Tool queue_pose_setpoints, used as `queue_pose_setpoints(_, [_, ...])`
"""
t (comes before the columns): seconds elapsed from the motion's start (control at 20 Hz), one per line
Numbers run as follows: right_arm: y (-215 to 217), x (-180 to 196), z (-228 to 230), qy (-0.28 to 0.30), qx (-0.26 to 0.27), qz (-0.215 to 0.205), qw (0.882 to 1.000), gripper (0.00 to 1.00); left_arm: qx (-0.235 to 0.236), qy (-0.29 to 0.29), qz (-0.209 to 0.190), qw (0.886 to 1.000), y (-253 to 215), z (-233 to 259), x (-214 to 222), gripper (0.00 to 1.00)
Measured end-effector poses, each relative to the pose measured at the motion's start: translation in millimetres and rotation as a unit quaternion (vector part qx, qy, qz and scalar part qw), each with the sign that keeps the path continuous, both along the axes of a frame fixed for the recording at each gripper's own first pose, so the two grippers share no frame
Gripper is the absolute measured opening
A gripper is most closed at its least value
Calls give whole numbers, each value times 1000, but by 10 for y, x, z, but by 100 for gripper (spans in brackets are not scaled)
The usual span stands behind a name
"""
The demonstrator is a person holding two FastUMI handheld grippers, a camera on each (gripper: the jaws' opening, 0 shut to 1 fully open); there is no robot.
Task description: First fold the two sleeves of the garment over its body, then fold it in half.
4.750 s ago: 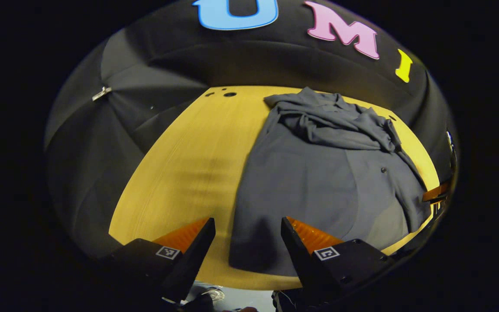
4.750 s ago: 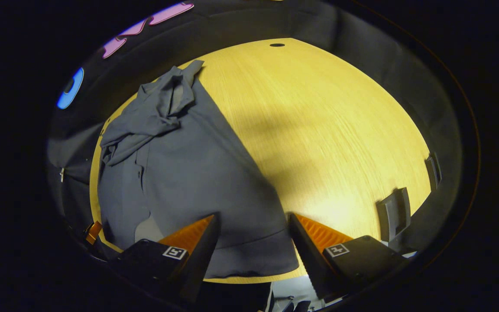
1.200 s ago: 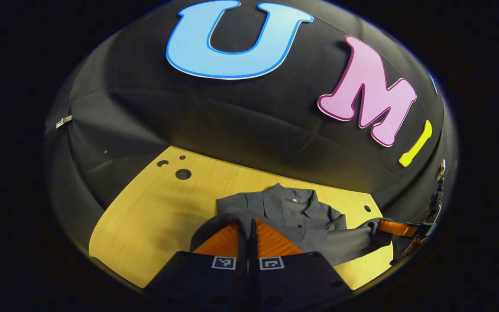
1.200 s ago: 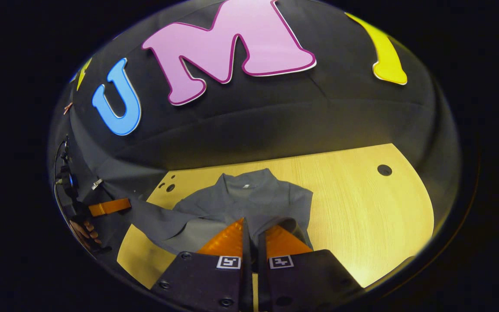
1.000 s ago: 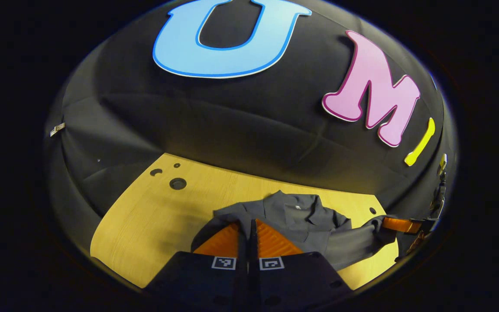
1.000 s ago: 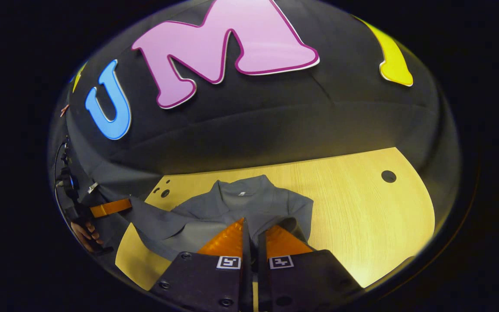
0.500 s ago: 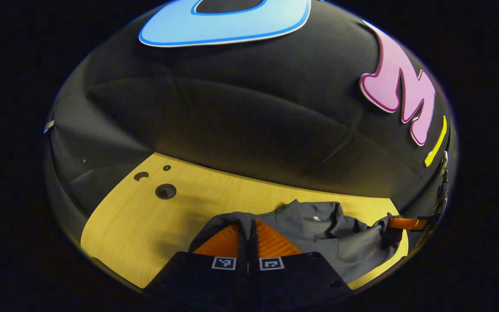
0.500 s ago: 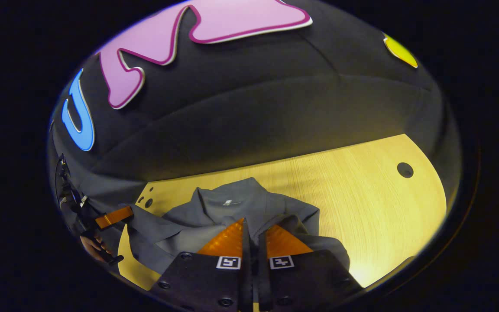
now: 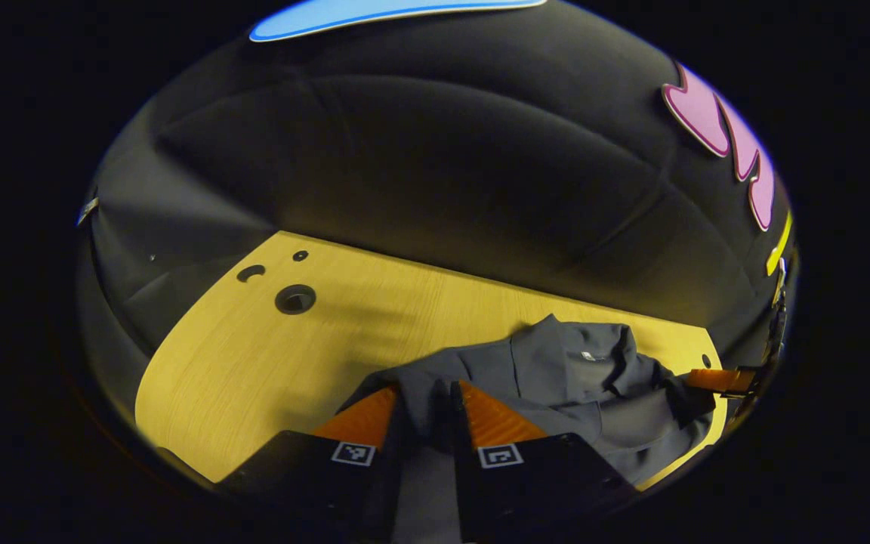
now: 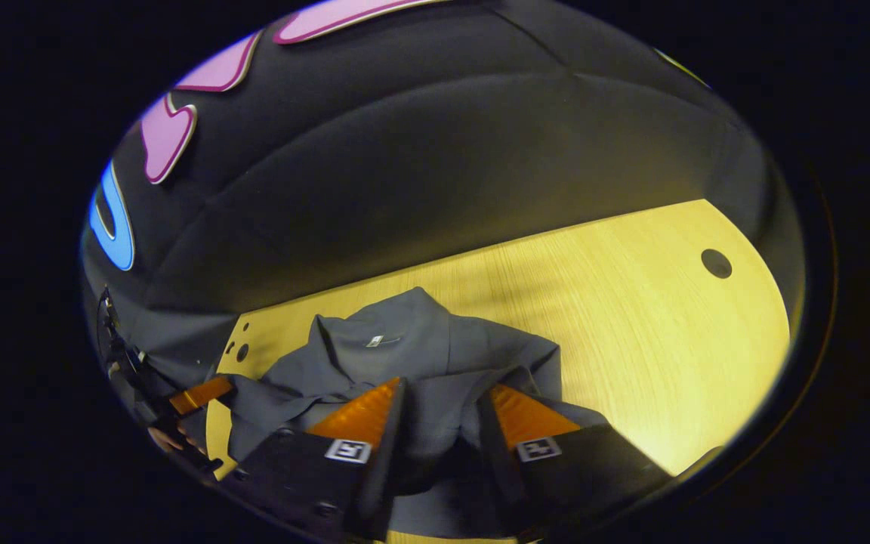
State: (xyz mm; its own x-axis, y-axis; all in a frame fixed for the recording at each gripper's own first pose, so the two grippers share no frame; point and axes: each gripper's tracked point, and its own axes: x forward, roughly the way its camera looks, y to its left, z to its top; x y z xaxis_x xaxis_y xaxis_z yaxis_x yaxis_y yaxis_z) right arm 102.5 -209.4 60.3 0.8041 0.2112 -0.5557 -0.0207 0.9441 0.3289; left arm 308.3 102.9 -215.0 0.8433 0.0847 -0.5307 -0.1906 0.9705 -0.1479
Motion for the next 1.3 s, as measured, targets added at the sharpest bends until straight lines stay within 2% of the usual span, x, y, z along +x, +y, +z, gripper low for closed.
queue_pose_setpoints(0.05, [-61,-38,46,-5,-11,-4,1000,84,1,-9,6,1000,53,79,-28,42])
queue_pose_setpoints(0.1, [-113,-69,127,-13,-17,-7,1000,100,2,-15,8,1000,96,159,-76,42])
queue_pose_setpoints(0.15, [-186,-134,226,-21,-23,-14,999,100,4,-20,9,1000,110,268,-167,51])
queue_pose_setpoints(0.2, [-233,-186,290,-31,-29,-20,999,99,5,-25,9,1000,119,361,-241,70])
queue_pose_setpoints(0.3, [-363,-362,484,-53,-49,-32,997,99,13,-39,11,999,143,566,-437,77])
queue_pose_setpoints(0.35, [-408,-470,593,-67,-60,-38,995,99,24,-46,15,999,193,664,-569,90])
queue_pose_setpoints(0.4, [-444,-588,706,-83,-71,-43,993,99,36,-53,21,998,240,756,-718,87])
queue_pose_setpoints(0.45, [-454,-718,818,-97,-80,-46,991,99,47,-62,25,997,264,859,-867,96])
queue_pose_setpoints(0.6, [-425,-1171,1110,-133,-92,-52,985,99,68,-88,29,993,273,1126,-1369,96])
queue_pose_setpoints(0.75, [-336,-1602,1289,-152,-87,-60,983,99,64,-112,29,991,214,1356,-1852,96])
queue_pose_setpoints(0.9, [-234,-2012,1391,-165,-81,-68,980,99,51,-138,26,989,165,1540,-2283,96])
queue_pose_setpoints(1.15, [39,-2668,1474,-190,-84,-61,976,99,74,-189,23,979,143,1815,-2970,96])
queue_pose_setpoints(1.3, [323,-3074,1445,-189,-67,-48,978,99,90,-209,14,974,115,1857,-3334,96])
